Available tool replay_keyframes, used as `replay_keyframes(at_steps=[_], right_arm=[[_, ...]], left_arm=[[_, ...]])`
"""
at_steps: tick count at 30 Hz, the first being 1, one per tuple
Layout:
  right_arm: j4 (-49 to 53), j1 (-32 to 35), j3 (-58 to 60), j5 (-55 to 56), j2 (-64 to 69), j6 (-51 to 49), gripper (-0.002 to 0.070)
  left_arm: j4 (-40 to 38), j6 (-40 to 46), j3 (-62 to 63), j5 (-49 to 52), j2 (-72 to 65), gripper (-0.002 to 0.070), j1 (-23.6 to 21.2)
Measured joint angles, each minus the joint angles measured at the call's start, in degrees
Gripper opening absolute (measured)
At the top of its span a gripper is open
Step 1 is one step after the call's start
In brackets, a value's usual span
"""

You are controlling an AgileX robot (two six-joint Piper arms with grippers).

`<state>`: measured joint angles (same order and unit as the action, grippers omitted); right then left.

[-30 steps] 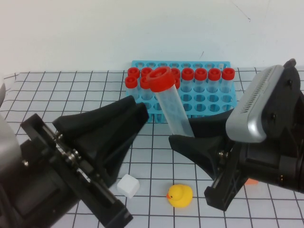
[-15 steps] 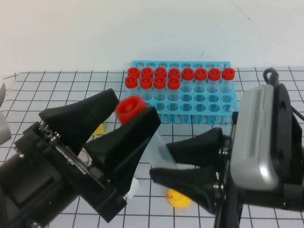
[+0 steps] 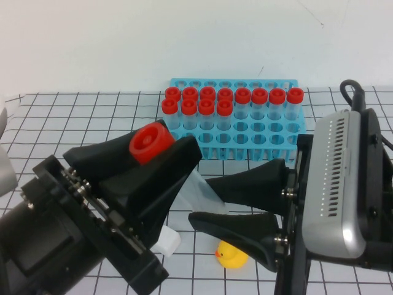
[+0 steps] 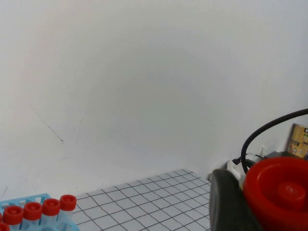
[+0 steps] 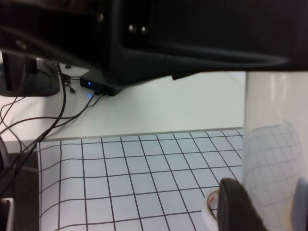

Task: Place the test tubes

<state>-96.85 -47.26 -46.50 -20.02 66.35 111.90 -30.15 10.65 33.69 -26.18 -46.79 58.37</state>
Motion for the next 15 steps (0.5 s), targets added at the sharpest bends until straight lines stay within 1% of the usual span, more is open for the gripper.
replay_keyframes(at_steps=[7, 9, 12, 15], right_arm=[[-0.3, -0.1, 0.0, 0.1, 0.0, 1.9, 0.0235], [-0.4, -0.1, 0.0, 0.2, 0.0, 2.9, 0.0235], [-0.6, -0.1, 0.0, 0.2, 0.0, 3.4, 0.0235], [-0.8, -0.1, 0.0, 0.2, 0.0, 3.6, 0.0235]], left_arm=[[1.3, -0.5, 0.0, 0.0, 0.0, 0.026, 0.1], [1.6, -0.4, 0.0, 0.0, 0.0, 0.0281, 0.1], [1.6, -0.4, 0.0, 0.2, 0.0, 0.0373, 0.1], [1.6, -0.4, 0.0, 0.2, 0.0, 0.0447, 0.1]])
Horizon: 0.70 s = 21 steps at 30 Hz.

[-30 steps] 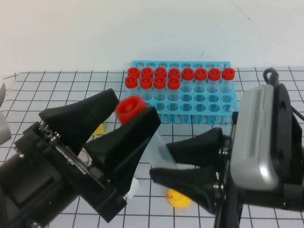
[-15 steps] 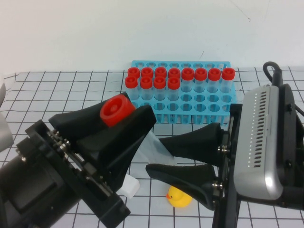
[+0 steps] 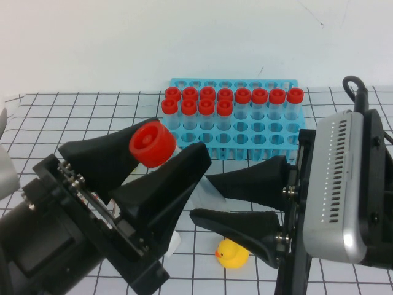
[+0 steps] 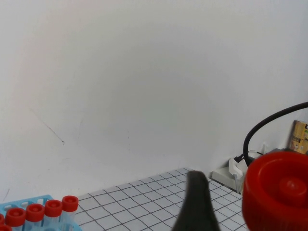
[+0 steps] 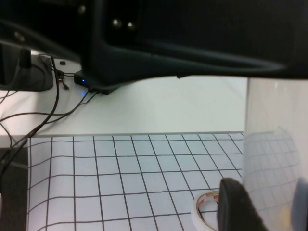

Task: Place the test tubes

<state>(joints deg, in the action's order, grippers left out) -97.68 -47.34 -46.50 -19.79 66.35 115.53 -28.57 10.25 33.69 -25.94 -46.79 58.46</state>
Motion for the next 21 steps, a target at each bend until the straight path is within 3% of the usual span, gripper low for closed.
replay_keyframes(at_steps=[15, 18, 21], right_arm=[[-0.1, 0.0, 0.0, 1.7, 0.0, 0.2, 0.0235], [-0.1, 0.0, 0.0, 1.6, 0.0, 0.3, 0.0235], [-0.1, 0.0, 0.0, 1.6, 0.0, 0.4, 0.0235]], left_arm=[[-1.2, 0.4, 0.1, -2.2, 0.0, 0.0476, 0.0], [-1.4, 0.9, 0.1, -2.0, 0.0, 0.0442, 0.0], [-1.6, 1.1, 0.1, -0.8, 0.0, 0.0347, 0.0]])
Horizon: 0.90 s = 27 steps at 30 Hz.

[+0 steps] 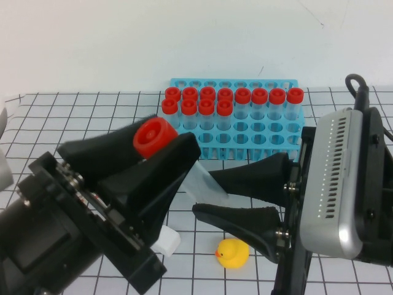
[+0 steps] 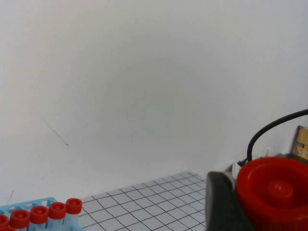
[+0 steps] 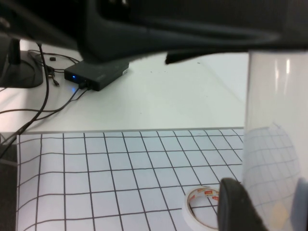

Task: Place the test tubes

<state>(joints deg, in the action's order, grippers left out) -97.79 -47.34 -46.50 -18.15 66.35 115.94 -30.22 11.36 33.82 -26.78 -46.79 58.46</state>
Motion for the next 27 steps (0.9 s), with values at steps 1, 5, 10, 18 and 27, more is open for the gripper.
replay_keyframes(at_steps=[1, 5, 10, 18, 27], right_arm=[[0.0, 0.0, 0.0, 0.0, 0.0, 0.0, 0.0235], [0.0, 0.0, 0.0, 0.1, 0.0, 1.4, 0.0235], [0.0, 0.0, 0.0, 0.6, 0.0, 1.5, 0.0235], [0.0, 0.0, -1.8, 1.5, 0.0, 0.2, 0.0424], [0.4, 0.0, -3.3, 9.8, -4.3, -0.4, 0.0532]], left_arm=[[0.0, 0.4, 0.0, 0.3, 0.0, 0.031, 0.0], [0.7, 1.1, 0.0, 0.4, 0.0, 0.0262, 0.0], [2.0, 1.9, 0.0, 0.5, 0.0, 0.0262, 0.0], [2.6, 4.2, 0.0, 0.6, 0.0, 0.0262, 0.0], [-1.3, 17.9, 3.8, 2.2, 0.0, 0.0261, 0.0]])
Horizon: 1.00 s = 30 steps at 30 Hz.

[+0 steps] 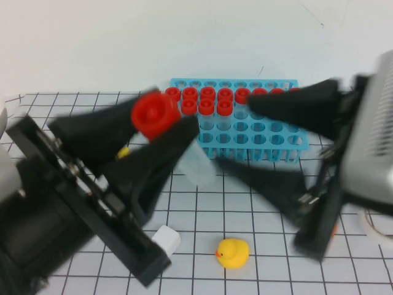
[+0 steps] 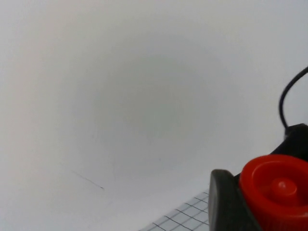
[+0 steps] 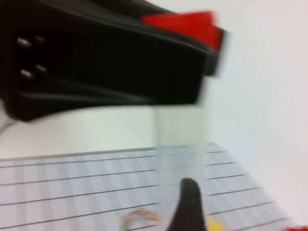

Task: Place the test tubes

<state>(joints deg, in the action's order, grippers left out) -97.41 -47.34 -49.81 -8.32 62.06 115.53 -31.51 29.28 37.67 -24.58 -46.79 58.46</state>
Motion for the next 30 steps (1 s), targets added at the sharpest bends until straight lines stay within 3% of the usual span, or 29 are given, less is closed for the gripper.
replay_keyframes(at_steps=[3, 7, 10, 16, 21, 25, 30], right_arm=[[2.3, 0.0, 0.0, 5.7, -3.5, 1.1, 0.0412], [1.8, 0.0, -0.1, 17.1, -8.9, 8.0, 0.014], [-1.4, 0.0, -0.1, 30.6, -11.9, 18.6, 0.0041], [-4.0, 0.0, -0.1, 54.0, -13.5, 31.4, 0.0003], [-4.1, 0.0, -0.1, 61.4, -13.5, 39.3, 0.0], [-4.1, 0.0, -0.1, 55.5, -13.6, 38.1, -0.0001], [-4.1, 0.0, -0.1, 29.9, -13.7, 26.4, -0.0001]], left_arm=[[-4.6, 6.9, 2.7, 0.4, 0.0, 0.0261, 0.0], [-12.4, 16.9, 4.5, 0.4, 0.0, 0.0261, 0.0], [-20.0, 23.7, 4.8, 0.5, 0.0, 0.0261, 0.0], [-34.9, 36.8, 4.8, 0.4, 0.0, 0.0261, 0.0], [-41.3, 42.4, 4.8, 0.0, 0.0, 0.0261, 0.0], [-42.3, 43.4, 4.8, -0.1, 0.0, 0.0261, 0.0], [-43.6, 43.6, 4.8, -0.2, 0.0, 0.0261, 0.0]])
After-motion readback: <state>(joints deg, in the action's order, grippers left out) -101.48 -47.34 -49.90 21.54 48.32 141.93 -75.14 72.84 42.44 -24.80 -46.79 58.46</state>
